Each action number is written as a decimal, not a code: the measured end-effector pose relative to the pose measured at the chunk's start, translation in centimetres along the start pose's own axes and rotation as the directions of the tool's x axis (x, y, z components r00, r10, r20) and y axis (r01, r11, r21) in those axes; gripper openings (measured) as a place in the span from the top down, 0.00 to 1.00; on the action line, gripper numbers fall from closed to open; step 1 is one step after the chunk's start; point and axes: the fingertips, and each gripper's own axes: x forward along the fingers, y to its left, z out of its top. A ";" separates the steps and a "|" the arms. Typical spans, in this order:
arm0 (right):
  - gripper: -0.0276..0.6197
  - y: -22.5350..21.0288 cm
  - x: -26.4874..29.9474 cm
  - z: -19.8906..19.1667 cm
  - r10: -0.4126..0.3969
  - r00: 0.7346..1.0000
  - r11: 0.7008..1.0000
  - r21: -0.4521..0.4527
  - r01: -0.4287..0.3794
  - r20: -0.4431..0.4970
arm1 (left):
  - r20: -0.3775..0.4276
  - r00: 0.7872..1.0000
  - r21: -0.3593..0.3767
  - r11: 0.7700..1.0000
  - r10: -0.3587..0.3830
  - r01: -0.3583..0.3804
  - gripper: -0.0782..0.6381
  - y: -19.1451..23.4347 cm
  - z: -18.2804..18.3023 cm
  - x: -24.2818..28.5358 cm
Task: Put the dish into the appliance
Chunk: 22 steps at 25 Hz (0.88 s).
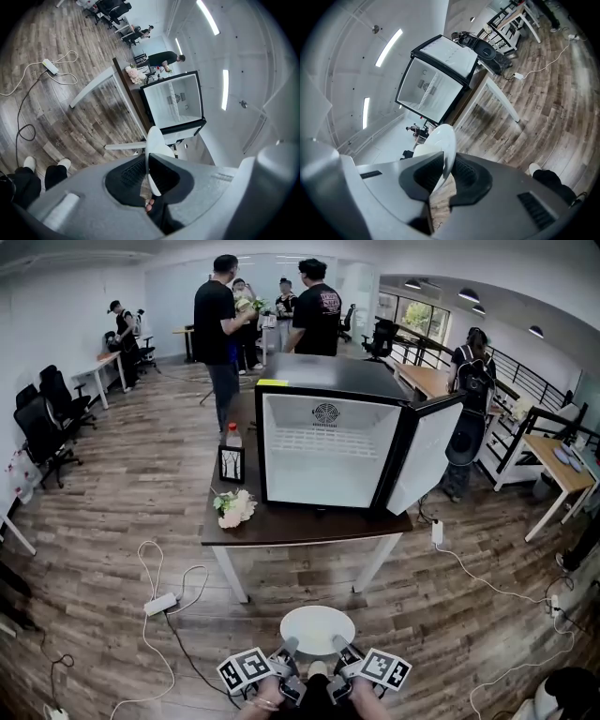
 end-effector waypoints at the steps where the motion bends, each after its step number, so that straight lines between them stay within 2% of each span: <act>1: 0.87 -0.2 0.5 0.6 0.001 1.000 1.000 0.000 -0.001 -0.003 | 0.002 1.000 0.000 1.000 0.001 -0.001 0.86 -0.1 0.2 0.7; 15: 0.87 -1.9 5.8 10.7 0.028 0.999 1.000 -0.009 -0.028 -0.028 | 0.036 0.999 0.008 1.000 0.013 -0.013 0.86 -3.7 3.0 10.9; 22: 0.87 -2.8 7.7 13.8 0.042 0.997 0.999 -0.025 -0.044 -0.061 | 0.073 0.997 -0.004 1.000 0.026 -0.026 0.86 -4.4 3.6 14.1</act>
